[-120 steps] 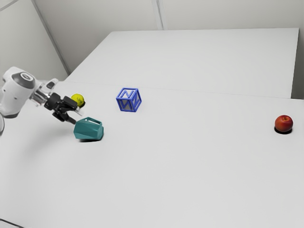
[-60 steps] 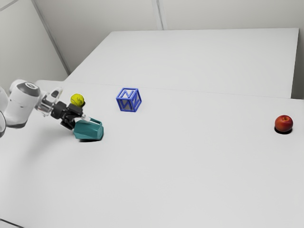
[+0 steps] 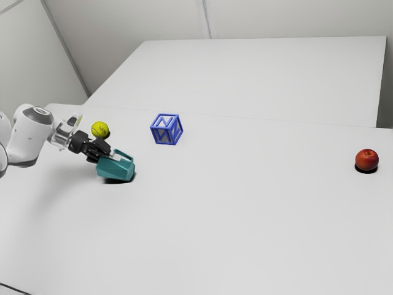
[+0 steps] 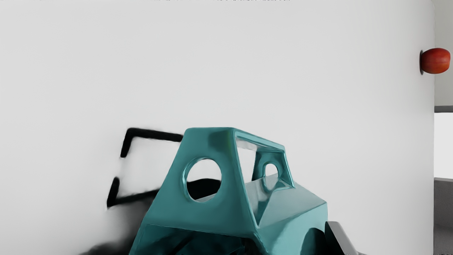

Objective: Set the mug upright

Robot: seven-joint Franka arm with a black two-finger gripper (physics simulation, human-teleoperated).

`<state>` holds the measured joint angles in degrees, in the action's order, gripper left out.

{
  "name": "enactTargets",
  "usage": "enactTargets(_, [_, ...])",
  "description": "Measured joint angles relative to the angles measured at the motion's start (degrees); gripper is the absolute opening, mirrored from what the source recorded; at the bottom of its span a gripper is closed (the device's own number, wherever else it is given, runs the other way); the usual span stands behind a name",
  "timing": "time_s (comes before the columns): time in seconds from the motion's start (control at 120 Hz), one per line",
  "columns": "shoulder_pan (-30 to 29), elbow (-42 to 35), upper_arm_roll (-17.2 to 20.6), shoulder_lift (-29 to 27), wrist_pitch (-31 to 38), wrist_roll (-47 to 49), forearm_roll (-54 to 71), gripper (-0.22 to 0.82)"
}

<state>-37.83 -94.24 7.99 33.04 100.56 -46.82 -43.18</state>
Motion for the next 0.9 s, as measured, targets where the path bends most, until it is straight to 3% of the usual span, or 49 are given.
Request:
enactTargets(0.258, [-0.02, -0.95, 0.53, -2.25, 0.17, -0.82, 0.07, -0.12])
enactTargets(0.5, [0.73, -2.93, 0.51, -7.11, 0.03, -1.34, 0.70, -0.16])
enactTargets(0.708, [5.87, -5.93, 0.00, -16.29, -0.05, -0.04, 6.77, -0.16])
enactTargets(0.9, [12.31, -7.42, -0.56, -20.97, -0.02, 3.60, 14.67, -0.17])
